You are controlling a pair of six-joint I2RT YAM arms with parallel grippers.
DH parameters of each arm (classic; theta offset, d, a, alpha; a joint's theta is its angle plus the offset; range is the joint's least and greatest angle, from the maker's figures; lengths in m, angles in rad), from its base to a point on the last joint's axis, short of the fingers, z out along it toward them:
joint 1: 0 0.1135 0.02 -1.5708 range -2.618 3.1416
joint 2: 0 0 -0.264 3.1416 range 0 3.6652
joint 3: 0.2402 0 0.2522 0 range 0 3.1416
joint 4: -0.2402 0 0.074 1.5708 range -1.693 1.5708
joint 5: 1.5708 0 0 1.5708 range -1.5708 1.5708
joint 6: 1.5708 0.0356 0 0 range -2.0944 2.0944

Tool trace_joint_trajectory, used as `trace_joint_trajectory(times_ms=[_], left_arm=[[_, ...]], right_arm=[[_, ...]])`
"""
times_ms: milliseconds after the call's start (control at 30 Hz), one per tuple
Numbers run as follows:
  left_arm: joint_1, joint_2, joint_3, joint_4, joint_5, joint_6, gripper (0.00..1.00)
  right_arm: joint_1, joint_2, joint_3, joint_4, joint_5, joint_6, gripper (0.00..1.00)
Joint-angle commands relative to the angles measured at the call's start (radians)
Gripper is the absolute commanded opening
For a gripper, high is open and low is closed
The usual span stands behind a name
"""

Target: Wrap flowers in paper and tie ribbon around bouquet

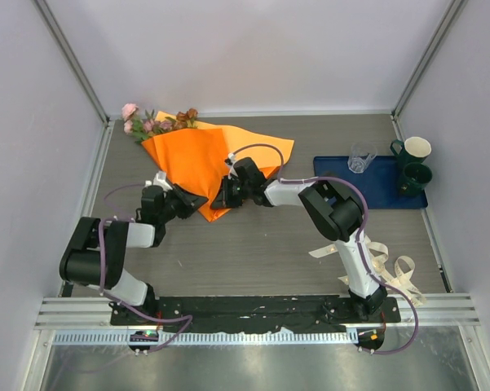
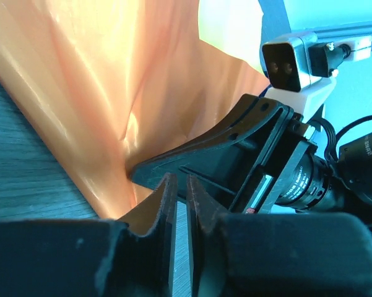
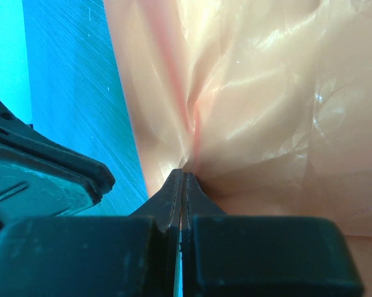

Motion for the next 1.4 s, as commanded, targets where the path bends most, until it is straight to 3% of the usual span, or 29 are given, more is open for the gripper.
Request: trace_joint_trajectory(times_ms=[0,200,400,700,1367], left_arm=[[0.006,0.031,0.011,0.069,-0.011,-0.023,0.12],[0.02,0.1,-0.015,0.104,-0.072,-0.066,0.0],[0.06,0.103,-0.02,-0.006,-0.134,-0.028,0.0],[0.108,0.109,0.1,-0.241,-0.218,0.0,0.0],[0.276,0.256,0.302,-0.368,-0.267,0.011,0.0]], right_arm=[[-0.002,0.014,-0.017,-0.019,0.034,-0.018,0.0],[-0.002,0.008,-0.014,-0.025,0.036,-0.021,0.0],[-0.003,0.005,-0.017,-0.03,0.033,-0.024,0.0],[-0.002,0.011,-0.012,-0.045,0.028,-0.036,0.0],[-0.002,0.023,0.038,-0.097,0.021,-0.073,0.0]])
